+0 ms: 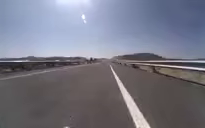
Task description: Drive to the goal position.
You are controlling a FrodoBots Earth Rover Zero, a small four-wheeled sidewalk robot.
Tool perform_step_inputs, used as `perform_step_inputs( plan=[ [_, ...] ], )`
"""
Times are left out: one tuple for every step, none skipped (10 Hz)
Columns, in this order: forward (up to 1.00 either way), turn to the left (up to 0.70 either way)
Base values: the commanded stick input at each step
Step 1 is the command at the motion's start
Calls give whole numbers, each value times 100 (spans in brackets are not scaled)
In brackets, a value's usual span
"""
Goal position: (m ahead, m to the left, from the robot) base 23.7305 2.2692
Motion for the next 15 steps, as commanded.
perform_step_inputs(
  plan=[
    [100, 0],
    [100, 0],
    [100, 0],
    [100, 0],
    [100, 0],
    [100, 0],
    [100, 0],
    [100, 0],
    [100, 0],
    [100, 0],
    [100, 0],
    [100, 0],
    [100, 0],
    [100, 0],
    [100, 0]
  ],
)
